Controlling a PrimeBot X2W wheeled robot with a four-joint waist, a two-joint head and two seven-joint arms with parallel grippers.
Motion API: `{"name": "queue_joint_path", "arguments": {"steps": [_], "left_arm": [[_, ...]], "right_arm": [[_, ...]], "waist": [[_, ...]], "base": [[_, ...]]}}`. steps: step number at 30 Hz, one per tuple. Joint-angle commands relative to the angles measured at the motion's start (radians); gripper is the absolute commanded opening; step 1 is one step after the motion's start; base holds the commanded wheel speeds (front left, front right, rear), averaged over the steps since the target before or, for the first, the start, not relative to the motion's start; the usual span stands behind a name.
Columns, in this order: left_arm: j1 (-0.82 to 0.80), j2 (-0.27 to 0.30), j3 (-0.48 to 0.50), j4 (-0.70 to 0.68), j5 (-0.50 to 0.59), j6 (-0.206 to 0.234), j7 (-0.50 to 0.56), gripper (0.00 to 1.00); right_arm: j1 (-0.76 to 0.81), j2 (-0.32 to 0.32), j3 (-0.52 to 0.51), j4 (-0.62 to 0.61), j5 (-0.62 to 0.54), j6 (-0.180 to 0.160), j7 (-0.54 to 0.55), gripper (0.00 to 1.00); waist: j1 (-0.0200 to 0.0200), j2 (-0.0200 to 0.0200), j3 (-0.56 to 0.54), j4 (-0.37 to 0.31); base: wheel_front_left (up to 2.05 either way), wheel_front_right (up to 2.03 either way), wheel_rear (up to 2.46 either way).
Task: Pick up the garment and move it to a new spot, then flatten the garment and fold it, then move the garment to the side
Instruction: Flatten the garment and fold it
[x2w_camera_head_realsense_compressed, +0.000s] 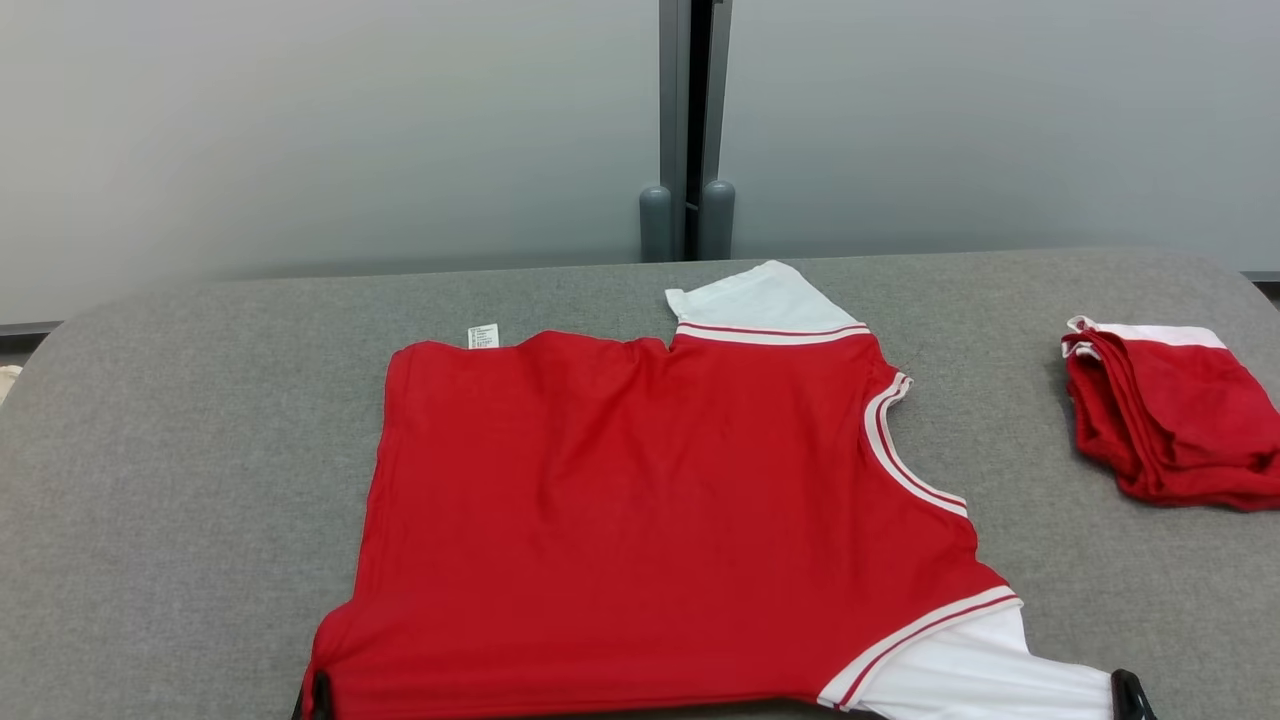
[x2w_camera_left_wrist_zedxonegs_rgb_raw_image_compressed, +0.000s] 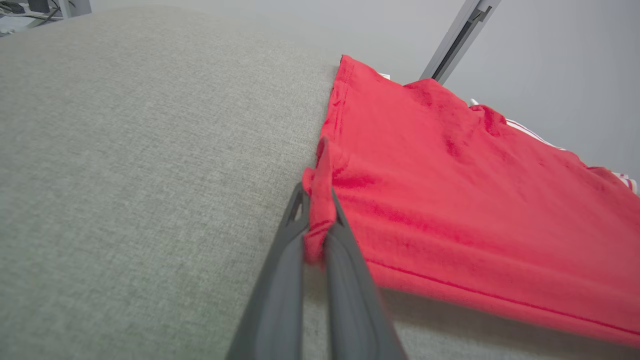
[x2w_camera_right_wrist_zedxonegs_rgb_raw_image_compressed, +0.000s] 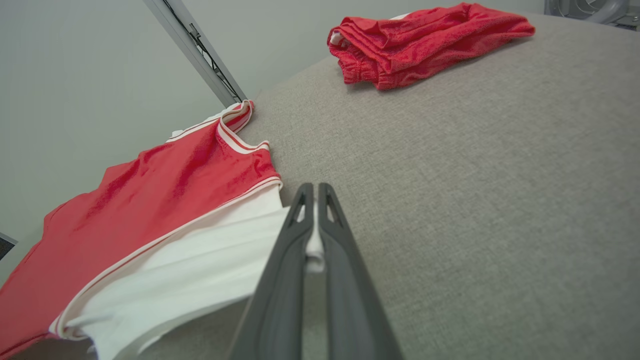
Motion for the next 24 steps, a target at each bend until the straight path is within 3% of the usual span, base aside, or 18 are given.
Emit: {"name": "queue_joint_path", "arguments": {"steps": [1,10,24], "left_arm": [[0.002,0.007,0.001,-0.019,-0.002,0.011,-0.005,0.00],[-0.131,0.005,-0.047,-0.046,-0.009,0.033,-0.005,0.00],[-0.463,0.005,-0.087,0.123,0.040,0.066,-0.005,0.00]], "right_arm": [[0.005,-0.006,-0.009,-0.013,0.007,-0.002,-0.005,0.00],[-0.192,-0.006,0.024,0.001,0.007,-0.001,-0.005,0.00],[-0.647,-0.005,0.030,0.259,-0.108,-0.001,-0.005,0.00]], "waist": [[0.0003,0.0000,0.000,0.002],[0.0003,0.0000,0.086,0.027],[0.0003,0.0000,0.235,0.049]], "base": [[0.00,0.00,0.00],[0.00,0.00,0.00],[0.00,0.00,0.00]]}}
